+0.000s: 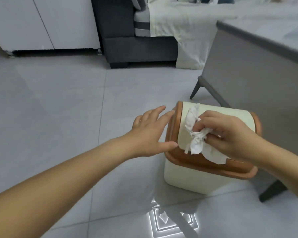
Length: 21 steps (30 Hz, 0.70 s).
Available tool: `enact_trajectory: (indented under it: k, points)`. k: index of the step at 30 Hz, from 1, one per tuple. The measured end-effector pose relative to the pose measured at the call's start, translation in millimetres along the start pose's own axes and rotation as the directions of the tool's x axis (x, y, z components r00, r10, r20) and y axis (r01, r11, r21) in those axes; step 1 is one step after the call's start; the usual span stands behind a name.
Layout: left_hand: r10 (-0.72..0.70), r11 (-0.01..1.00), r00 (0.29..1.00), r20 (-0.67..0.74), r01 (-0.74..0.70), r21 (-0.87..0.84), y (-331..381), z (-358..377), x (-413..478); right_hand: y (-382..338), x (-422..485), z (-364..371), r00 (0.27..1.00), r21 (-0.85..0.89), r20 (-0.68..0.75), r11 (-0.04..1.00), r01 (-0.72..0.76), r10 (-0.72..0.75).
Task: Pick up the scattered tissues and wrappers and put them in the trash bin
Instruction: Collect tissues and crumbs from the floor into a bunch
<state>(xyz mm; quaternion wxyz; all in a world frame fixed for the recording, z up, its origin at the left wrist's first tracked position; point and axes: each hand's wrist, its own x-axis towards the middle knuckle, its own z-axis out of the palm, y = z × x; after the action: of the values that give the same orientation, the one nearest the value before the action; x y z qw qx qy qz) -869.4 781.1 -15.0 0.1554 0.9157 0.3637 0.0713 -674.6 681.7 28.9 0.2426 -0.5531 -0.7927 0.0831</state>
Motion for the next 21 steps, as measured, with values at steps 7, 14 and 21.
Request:
enact_trajectory:
  k: [7,14,21]
  points:
    - [0.025,0.998,1.0,0.004,-0.025,-0.051,41,3,58,36,-22,-10,0.998,-0.201,0.062,0.979,-0.019,0.032]
    - [0.063,0.998,0.99,-0.127,-0.065,-0.011,35,5,61,51,-17,19,0.954,-0.18,0.269,0.98,-0.089,0.136]
    - [0.074,0.997,0.983,-0.167,-0.07,0.029,30,7,59,46,-1,18,0.78,-0.203,0.514,0.934,-0.293,0.356]
